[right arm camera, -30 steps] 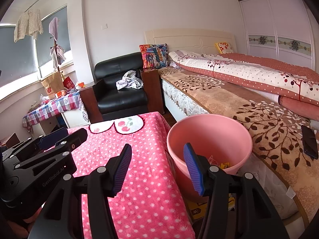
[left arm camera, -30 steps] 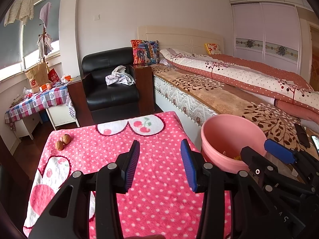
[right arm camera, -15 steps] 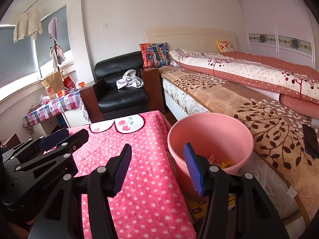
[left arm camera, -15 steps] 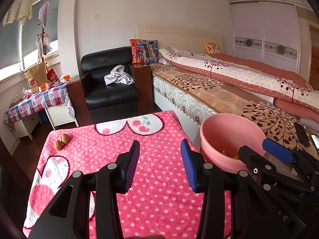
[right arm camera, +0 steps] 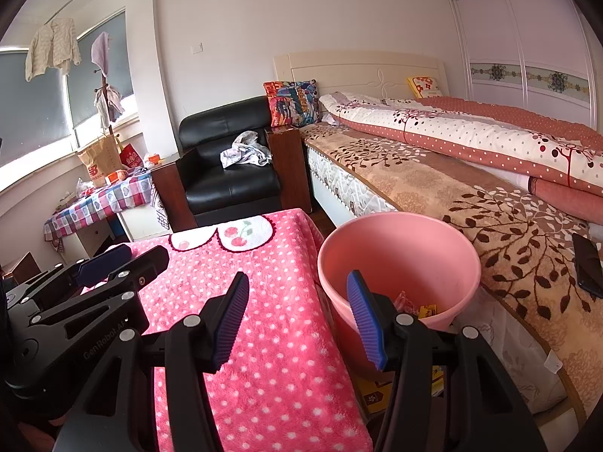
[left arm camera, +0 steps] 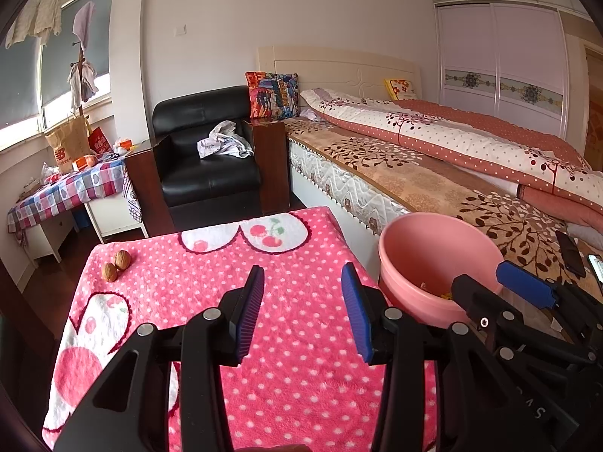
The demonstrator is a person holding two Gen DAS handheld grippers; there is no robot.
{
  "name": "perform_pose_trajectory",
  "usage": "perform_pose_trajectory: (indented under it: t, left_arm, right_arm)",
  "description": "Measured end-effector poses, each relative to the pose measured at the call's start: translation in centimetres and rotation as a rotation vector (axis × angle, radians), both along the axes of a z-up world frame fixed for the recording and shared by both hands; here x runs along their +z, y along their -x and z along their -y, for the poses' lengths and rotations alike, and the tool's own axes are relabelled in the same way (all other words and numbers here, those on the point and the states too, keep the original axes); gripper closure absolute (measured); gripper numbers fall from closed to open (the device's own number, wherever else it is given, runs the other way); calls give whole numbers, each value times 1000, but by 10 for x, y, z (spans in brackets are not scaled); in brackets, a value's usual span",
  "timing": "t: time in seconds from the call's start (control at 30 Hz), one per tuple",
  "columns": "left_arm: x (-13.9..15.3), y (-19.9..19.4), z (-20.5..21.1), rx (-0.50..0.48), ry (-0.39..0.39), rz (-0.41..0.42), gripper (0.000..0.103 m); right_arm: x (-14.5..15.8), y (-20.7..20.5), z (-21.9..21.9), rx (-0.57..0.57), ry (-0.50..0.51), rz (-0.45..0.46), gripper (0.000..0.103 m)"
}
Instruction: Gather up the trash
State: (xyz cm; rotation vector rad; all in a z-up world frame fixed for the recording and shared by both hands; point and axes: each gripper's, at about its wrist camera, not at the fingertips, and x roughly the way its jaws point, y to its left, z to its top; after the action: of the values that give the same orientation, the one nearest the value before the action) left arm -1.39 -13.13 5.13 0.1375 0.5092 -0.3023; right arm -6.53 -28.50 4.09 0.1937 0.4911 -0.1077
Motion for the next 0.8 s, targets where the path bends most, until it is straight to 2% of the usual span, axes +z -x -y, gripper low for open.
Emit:
perform_pose_trajectory:
  t: [0.5, 0.8]
  left_arm:
    - [-8, -1, -3, 2, -3, -15, 60]
    - [-9, -2, -5, 9, -5, -22, 60]
  right_arm:
    - [-4, 2, -4, -1, -12, 3, 49]
    - [6, 16, -1, -12, -45, 92, 49]
